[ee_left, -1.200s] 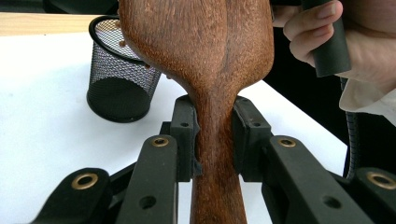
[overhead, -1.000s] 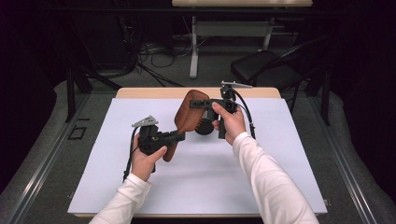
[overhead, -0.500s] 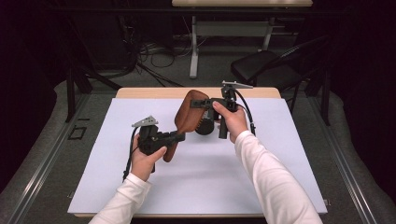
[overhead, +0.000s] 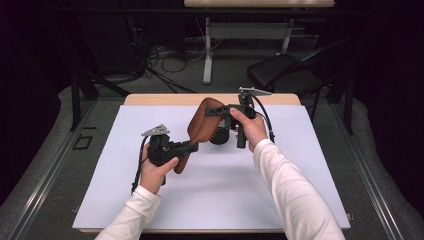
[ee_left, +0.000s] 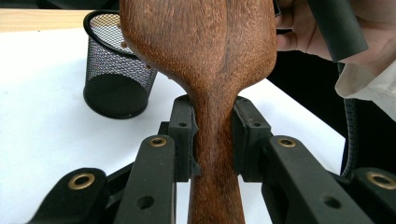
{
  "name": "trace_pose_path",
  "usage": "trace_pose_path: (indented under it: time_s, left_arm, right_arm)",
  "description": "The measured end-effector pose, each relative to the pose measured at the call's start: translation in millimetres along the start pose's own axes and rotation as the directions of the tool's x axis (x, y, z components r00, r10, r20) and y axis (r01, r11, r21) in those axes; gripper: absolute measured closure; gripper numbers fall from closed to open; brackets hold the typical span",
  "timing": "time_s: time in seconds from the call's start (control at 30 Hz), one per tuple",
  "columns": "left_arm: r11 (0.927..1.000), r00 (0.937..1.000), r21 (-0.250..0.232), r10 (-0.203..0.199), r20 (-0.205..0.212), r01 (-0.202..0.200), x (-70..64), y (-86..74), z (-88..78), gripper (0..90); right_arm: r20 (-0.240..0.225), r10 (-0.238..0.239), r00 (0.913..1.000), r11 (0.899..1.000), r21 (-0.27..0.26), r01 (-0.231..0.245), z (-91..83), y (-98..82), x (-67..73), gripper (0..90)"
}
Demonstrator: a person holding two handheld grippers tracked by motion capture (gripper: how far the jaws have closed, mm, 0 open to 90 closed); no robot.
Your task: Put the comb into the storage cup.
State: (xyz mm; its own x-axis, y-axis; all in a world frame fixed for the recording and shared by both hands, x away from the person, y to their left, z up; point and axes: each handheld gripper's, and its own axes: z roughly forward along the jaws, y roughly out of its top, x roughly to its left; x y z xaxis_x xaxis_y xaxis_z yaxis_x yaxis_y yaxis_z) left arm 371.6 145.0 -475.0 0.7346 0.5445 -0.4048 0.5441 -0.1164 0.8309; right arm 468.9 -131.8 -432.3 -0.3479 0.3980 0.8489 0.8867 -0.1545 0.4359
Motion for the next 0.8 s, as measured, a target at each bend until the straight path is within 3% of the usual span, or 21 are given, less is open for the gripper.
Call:
trace_pose_path:
  time_s: [0.8]
  left_arm:
    - [0.9999, 0.9999, 0.007, -0.01, -0.009, 0.01, 2.2, -1.5, 1.5, 67.7]
  right_arm:
    - [0.03, 0.024, 0.9993, 1.0, 0.012, -0.024, -2.2, -0.2, 0.2, 50.7]
